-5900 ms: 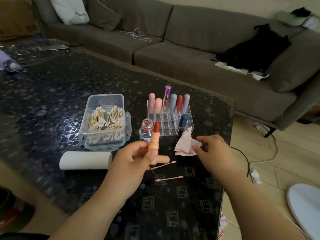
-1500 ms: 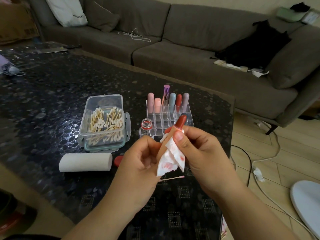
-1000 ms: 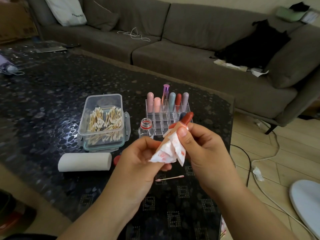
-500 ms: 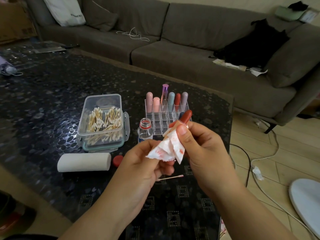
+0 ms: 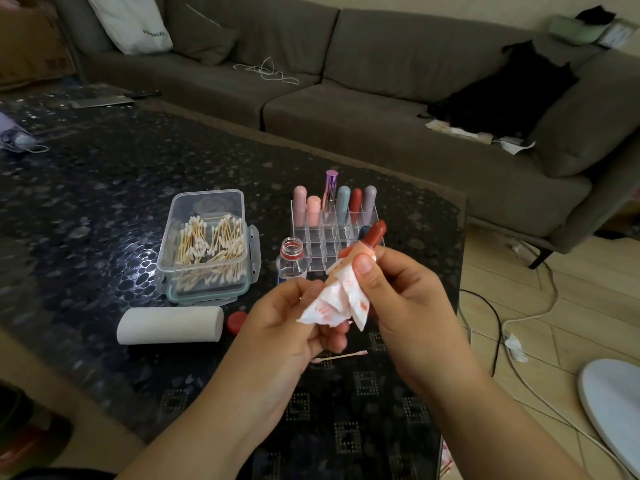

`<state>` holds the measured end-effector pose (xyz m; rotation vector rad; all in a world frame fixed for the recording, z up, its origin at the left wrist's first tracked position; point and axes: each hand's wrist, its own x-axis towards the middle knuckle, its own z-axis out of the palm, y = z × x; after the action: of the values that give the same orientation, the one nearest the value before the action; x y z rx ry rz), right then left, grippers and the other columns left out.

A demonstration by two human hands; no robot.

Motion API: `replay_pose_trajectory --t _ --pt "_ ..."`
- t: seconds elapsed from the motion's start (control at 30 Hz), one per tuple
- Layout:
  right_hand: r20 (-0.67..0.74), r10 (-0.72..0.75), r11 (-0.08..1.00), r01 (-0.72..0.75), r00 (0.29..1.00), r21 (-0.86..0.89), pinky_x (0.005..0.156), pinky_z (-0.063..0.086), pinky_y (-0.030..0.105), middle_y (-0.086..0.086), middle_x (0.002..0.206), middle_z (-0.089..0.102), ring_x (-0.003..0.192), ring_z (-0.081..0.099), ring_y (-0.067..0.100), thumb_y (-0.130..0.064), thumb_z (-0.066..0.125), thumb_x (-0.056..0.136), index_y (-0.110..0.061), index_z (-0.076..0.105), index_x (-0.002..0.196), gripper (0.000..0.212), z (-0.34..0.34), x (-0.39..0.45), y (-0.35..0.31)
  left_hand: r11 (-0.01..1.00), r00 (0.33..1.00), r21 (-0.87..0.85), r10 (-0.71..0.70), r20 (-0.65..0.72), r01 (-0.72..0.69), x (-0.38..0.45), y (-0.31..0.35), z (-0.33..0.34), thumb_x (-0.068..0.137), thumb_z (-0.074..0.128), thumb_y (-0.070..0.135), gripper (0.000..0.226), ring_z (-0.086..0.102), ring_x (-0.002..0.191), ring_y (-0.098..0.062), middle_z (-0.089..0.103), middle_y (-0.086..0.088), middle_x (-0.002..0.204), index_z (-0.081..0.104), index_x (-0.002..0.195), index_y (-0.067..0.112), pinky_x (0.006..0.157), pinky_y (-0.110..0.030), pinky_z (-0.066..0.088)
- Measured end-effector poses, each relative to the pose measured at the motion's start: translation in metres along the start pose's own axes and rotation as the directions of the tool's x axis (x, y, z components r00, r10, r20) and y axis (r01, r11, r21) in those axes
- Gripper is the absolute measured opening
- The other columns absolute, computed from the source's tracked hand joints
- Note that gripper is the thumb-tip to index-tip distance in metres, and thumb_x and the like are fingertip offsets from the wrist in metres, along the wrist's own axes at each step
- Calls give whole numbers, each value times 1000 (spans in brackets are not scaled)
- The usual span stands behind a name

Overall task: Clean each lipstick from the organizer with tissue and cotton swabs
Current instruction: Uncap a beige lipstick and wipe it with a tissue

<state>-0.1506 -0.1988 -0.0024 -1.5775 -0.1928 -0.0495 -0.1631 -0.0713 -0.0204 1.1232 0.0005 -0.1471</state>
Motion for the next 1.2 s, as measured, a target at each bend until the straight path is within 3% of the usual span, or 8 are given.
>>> replay_pose_trajectory --t 0.07,0.17,0.37,0.47,0.63,0.8,1.0,1.2 --pt "-4 14 1000 -14 1000 0 70 55 22 5 83 72 76 68 14 -38 55 79 -15 70 90 29 -1 0 2 998 998 39 56 -23 -55 0 3 0 69 68 10 4 58 54 -12 66 -6 65 65 69 13 56 -21 51" --pt "-2 21 1000 -21 1000 8 77 56 30 8 87 72 84 69 22 -38 55 78 -16 70 91 29 1 0 5 969 985 184 172 -24 -165 1 2 -2 54 73 18 23 63 61 -5 70 0 69 63 74 13 56 -14 48" --pt "-14 13 1000 -13 1000 16 69 56 25 6 83 72 76 67 13 -39 54 79 -13 70 90 32 2 0 3 999 998 32 28 -52 -27 2 -1 0 70 66 12 2 65 63 -14 71 -6 71 68 71 10 64 -29 54" --pt "-19 19 1000 -19 1000 10 67 54 20 5 84 72 75 66 11 -39 54 79 -14 70 91 32 -1 0 3 1000 999 -7 -30 12 30 3 -1 -3 89 52 8 36 63 57 -15 71 -10 71 75 63 18 58 -27 54" --pt "-26 22 998 -20 999 53 73 56 25 4 85 73 79 69 15 -37 56 77 -18 71 89 27 2 -1 8 992 993 85 94 -66 -88 3 1 -3 60 73 14 11 68 72 -13 72 -4 76 72 65 24 66 -22 54" --pt "-13 19 999 -18 1000 38 72 55 23 2 84 73 80 68 14 -37 55 78 -16 70 90 28 4 -1 9 976 986 170 147 -76 -133 4 2 -5 47 89 20 29 64 68 -8 69 1 71 68 66 27 62 -17 51" --pt "-25 17 999 -16 1000 39 68 54 24 5 83 73 76 67 15 -38 55 80 -19 72 86 26 0 0 6 998 997 22 -61 38 60 2 3 -3 77 59 30 23 64 62 -15 71 -8 74 77 68 19 63 -29 54" --pt "-37 23 997 -20 999 74 74 56 26 5 88 74 84 70 19 -37 57 77 -20 72 87 25 2 -2 10 980 989 145 142 -47 -134 3 4 -5 64 73 15 8 69 73 -13 74 -6 79 72 72 14 64 -19 53"
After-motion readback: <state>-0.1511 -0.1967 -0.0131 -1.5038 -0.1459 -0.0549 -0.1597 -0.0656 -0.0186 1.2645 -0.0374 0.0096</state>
